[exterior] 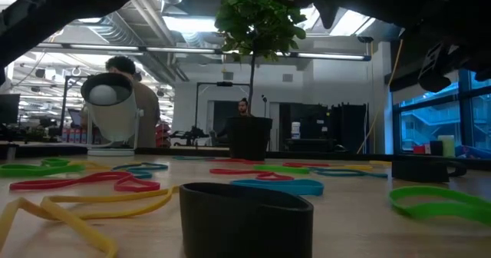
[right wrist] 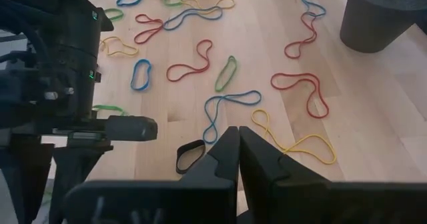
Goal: Pick and place rubber bands into bin
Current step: Put the black rubber band into the gray bin, then put the blue rubber band into the gray bin
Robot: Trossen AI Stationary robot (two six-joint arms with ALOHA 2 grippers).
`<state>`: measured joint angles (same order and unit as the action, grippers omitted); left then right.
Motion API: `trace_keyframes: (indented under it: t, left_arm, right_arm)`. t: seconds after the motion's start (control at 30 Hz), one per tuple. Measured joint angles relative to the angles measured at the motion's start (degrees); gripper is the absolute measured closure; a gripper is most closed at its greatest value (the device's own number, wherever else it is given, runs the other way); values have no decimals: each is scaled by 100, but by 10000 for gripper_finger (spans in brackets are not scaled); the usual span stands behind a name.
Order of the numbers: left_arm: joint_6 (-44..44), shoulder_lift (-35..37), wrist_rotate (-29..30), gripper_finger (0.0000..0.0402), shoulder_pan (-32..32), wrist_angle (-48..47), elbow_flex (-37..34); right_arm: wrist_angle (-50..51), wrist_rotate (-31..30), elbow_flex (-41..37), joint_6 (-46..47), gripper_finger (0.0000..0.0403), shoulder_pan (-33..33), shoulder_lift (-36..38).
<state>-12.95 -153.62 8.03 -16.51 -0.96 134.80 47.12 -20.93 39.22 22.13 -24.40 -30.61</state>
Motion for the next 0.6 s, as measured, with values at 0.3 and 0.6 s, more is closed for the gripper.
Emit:
trace_keyframes:
  t: [0.3,0.6]
  left_arm:
    - [-94,0,76,273,7,-5,0]
    - [-405,511,107,363,67,-820,-7]
  right_arm:
    - [6,0,0,4,387,0,0]
    - [-5,2,0,8,387,0,0]
